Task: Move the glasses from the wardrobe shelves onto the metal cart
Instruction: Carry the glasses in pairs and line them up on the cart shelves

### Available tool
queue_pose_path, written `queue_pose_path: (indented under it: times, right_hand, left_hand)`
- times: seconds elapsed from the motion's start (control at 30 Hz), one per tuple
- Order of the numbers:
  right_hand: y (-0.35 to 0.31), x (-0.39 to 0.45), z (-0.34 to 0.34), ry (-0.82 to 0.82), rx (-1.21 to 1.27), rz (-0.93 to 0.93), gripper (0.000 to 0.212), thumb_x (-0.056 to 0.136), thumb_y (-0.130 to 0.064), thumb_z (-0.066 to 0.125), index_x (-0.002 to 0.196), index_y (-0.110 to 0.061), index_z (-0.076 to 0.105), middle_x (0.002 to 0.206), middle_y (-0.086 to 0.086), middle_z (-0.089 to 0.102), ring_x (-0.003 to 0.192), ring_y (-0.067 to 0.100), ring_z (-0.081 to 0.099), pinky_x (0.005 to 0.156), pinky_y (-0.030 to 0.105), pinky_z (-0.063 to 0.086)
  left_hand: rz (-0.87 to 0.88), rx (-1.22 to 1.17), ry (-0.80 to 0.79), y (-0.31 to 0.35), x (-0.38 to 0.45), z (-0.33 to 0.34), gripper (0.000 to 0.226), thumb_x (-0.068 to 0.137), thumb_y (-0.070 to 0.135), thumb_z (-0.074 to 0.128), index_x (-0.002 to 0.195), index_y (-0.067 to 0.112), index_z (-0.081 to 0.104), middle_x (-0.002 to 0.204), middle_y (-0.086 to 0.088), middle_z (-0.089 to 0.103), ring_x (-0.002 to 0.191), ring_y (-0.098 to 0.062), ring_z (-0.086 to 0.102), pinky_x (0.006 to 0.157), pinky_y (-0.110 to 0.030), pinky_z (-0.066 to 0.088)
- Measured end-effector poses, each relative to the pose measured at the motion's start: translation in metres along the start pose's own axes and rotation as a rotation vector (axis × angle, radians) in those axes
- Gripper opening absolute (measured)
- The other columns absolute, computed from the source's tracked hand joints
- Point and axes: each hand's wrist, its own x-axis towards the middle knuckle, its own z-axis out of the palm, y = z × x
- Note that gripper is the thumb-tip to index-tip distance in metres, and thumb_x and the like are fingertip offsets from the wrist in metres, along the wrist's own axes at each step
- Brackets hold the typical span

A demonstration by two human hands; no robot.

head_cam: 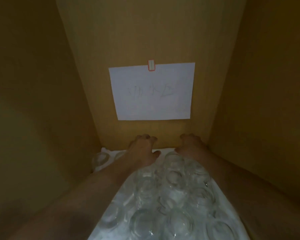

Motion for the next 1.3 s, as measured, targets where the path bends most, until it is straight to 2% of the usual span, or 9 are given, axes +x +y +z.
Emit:
queue_pose_path:
  times: [0.17,0.27,0.43,0.57,0.7,0.87,1.0,1.2,1.3]
  right_hand:
    - [0.012,0.031,0.012,-0.009,-0.065,0.101,0.052,0.088,-0.042,0.064,0.131,-0.018,0.049,0.132,0.013,0.045,0.122,0.035,0.045,0.092,0.040,0.048]
    - [0.019,0.041,0.021,-0.034,-0.068,0.116,0.053,0.083,-0.037,0.069,0.128,-0.018,0.049,0.129,0.012,0.046,0.117,0.035,0.052,0.080,0.033,0.042]
    - [0.021,0.043,0.021,-0.007,-0.042,0.118,0.040,0.081,-0.025,0.074,0.116,-0.014,0.057,0.121,0.010,0.052,0.109,0.030,0.058,0.075,0.028,0.042]
    - [0.018,0.039,0.012,-0.009,0.019,0.114,0.055,0.076,-0.029,0.083,0.121,-0.013,0.056,0.126,0.011,0.053,0.110,0.027,0.058,0.085,0.030,0.053]
    - [0.009,0.024,-0.009,0.064,0.091,0.120,0.067,0.073,-0.031,0.085,0.129,-0.014,0.053,0.133,0.012,0.049,0.116,0.030,0.055,0.093,0.037,0.054]
    - [-0.008,-0.007,-0.041,0.236,0.253,0.119,0.084,0.073,-0.036,0.086,0.145,-0.020,0.046,0.138,0.013,0.047,0.119,0.032,0.055,0.094,0.038,0.053]
    - [-0.029,-0.036,-0.062,0.374,0.381,0.083,0.077,0.070,-0.037,0.090,0.137,-0.021,0.054,0.131,0.010,0.056,0.110,0.029,0.060,0.086,0.035,0.056]
    - [-0.062,-0.068,-0.072,0.460,0.710,-0.024,0.071,0.071,-0.028,0.092,0.133,-0.016,0.060,0.132,0.005,0.059,0.110,0.018,0.057,0.090,0.026,0.048]
    - [-0.080,-0.079,-0.070,0.444,0.864,-0.028,0.072,0.070,-0.030,0.093,0.132,-0.015,0.061,0.134,0.004,0.059,0.116,0.020,0.059,0.099,0.037,0.053]
  left_hand:
    - [0.026,-0.003,-0.022,-0.006,0.027,0.015,0.064,0.096,0.052,0.059,0.151,0.023,0.044,0.149,-0.009,0.048,0.136,-0.029,0.044,0.109,-0.043,0.043]
    - [0.024,-0.014,-0.046,-0.010,0.037,0.022,0.063,0.096,0.052,0.058,0.151,0.024,0.044,0.148,-0.007,0.048,0.135,-0.029,0.043,0.110,-0.042,0.041]
    - [0.023,-0.044,-0.051,-0.010,0.041,0.026,0.063,0.096,0.050,0.058,0.152,0.023,0.043,0.150,-0.008,0.046,0.138,-0.029,0.040,0.111,-0.042,0.040]
    - [0.045,-0.061,-0.040,-0.008,0.038,0.018,0.063,0.096,0.050,0.058,0.151,0.023,0.044,0.150,-0.009,0.047,0.137,-0.029,0.041,0.109,-0.042,0.043]
    - [0.067,-0.058,-0.015,-0.008,0.029,-0.005,0.063,0.096,0.049,0.058,0.151,0.023,0.044,0.150,-0.008,0.046,0.137,-0.029,0.041,0.108,-0.043,0.044]
    - [0.104,-0.056,0.037,-0.006,0.007,-0.044,0.063,0.096,0.047,0.059,0.151,0.019,0.044,0.150,-0.011,0.045,0.138,-0.030,0.040,0.109,-0.046,0.043]
    - [0.131,-0.031,0.097,-0.012,-0.013,-0.074,0.062,0.097,0.046,0.057,0.151,0.019,0.044,0.149,-0.010,0.045,0.136,-0.029,0.042,0.107,-0.045,0.044]
    - [0.055,0.031,0.143,-0.035,-0.045,-0.102,0.060,0.098,0.048,0.056,0.151,0.024,0.043,0.152,-0.007,0.043,0.139,-0.030,0.039,0.107,-0.046,0.043]
    - [-0.022,0.020,0.137,-0.054,-0.056,-0.106,0.060,0.097,0.049,0.057,0.150,0.025,0.044,0.152,-0.007,0.042,0.140,-0.030,0.038,0.107,-0.047,0.044]
